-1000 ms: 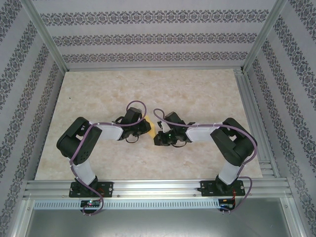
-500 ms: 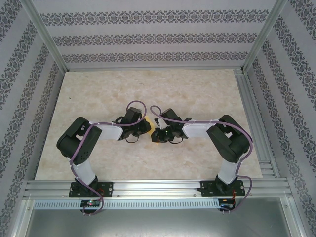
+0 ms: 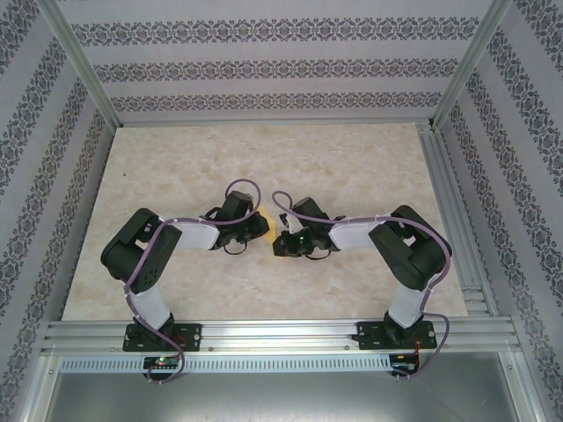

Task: Fold a paper plane with a square sheet of paper (pick it up from the middle)
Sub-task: Fold the wing for the fifth time at the center of the table.

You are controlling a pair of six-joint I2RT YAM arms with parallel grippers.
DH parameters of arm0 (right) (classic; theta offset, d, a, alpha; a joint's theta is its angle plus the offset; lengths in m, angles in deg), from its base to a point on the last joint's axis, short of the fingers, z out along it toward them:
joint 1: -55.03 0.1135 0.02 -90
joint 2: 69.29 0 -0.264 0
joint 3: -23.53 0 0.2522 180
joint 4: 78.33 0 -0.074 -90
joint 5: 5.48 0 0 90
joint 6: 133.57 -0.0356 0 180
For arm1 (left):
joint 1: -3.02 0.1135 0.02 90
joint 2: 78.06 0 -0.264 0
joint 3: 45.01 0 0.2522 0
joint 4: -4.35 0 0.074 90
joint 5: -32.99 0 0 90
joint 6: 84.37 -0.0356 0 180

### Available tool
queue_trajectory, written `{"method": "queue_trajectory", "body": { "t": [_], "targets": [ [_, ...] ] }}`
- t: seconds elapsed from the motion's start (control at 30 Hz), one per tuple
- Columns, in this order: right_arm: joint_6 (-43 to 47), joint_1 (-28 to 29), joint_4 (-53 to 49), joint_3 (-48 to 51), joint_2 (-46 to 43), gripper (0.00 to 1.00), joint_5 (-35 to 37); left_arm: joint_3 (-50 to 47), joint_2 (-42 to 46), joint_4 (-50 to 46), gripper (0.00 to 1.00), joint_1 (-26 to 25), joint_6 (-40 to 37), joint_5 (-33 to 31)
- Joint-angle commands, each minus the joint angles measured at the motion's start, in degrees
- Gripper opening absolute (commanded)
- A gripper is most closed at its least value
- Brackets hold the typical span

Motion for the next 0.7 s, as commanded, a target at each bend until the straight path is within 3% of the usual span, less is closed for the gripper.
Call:
{"method": "queue_trajectory", "body": {
  "t": [0.0,0.17,0.67],
  "targets": [
    [0.27,-0.12,-4.12,1.81,-2.36,0.13,-0.21,-0.45,-3.32,-3.24,0.15,0.55,0.37,-2.22],
    [0.40,-0.85,-4.36,-1.56,-5.95,0.15,1.34,-0.49,-3.06,-3.03,0.15,0.56,0.24,-1.96],
    [2.44,-0.40,-6.96,-7.24,2.46,0.15,0.31,-0.74,-3.32,-2.60,0.15,0.54,0.36,-1.50]
  ]
}}
